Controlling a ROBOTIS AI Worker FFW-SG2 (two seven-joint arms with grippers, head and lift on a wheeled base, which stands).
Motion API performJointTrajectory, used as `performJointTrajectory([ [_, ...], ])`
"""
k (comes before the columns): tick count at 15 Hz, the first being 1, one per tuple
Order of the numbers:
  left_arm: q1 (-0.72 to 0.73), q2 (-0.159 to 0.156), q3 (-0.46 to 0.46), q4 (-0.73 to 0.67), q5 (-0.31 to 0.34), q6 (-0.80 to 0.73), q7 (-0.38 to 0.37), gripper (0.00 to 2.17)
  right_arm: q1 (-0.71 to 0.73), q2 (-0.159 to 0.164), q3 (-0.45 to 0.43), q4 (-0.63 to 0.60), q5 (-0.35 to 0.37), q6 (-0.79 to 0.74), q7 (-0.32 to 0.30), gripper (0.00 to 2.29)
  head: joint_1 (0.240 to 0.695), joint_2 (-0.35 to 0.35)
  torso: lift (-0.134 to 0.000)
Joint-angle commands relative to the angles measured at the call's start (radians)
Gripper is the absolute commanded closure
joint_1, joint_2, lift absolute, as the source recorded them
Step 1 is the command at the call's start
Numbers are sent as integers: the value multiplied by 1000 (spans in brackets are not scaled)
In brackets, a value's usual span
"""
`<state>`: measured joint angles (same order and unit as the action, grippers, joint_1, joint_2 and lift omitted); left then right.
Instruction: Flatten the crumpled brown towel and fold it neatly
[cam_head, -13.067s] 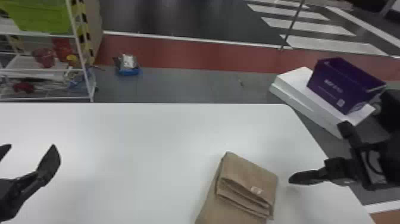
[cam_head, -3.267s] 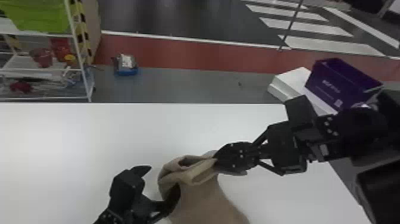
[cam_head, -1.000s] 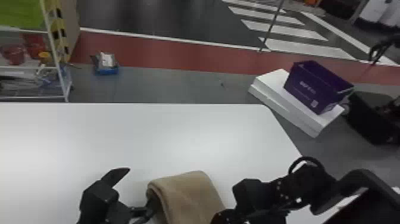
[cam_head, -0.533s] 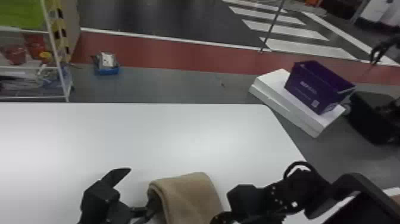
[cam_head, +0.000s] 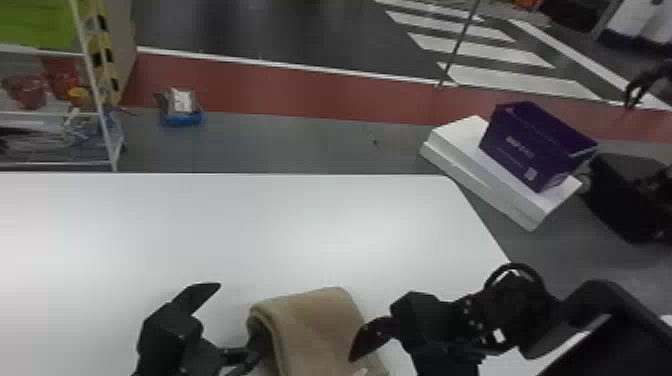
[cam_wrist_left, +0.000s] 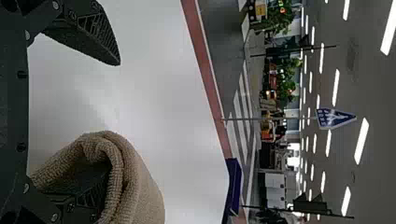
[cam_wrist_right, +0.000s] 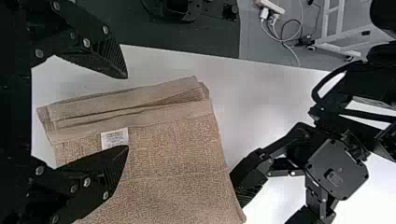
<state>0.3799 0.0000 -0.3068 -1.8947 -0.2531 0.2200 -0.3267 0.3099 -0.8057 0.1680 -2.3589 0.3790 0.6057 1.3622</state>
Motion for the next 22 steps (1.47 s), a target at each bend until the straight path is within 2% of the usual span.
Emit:
performJointTrajectory([
  [1,1,-3,0,0,0,0,0,181,0,25,-44,-2,-71,16,5,356,695,-304,-124],
  [3,-1,-3,-2,2,0,-3,0,181,-6,71,-59,21,-127,23,5,930,695,-299,-124],
  [4,-1,-3,-3,2,0,-3,0,181,-15,86,-70,39,-147,35,5,1362,695,-293,-124],
  [5,-1,-3,-5,2,0,-3,0,181,-25,94,-77,50,-154,32,5,1507,695,-280,-124],
  [8,-1,-3,-5,2,0,-3,0,181,-37,105,-99,76,-200,32,5,1528,695,-277,-124],
  [9,-1,-3,-5,2,0,-3,0,181,-35,109,-97,82,-195,29,5,1744,695,-278,-124],
  [16,1,-3,-8,0,0,0,0,181,-26,103,-33,93,-135,10,5,1747,695,-277,-124],
  [22,1,-3,-9,-3,0,0,0,181,-32,103,22,156,-81,-39,5,1747,695,-283,-124],
])
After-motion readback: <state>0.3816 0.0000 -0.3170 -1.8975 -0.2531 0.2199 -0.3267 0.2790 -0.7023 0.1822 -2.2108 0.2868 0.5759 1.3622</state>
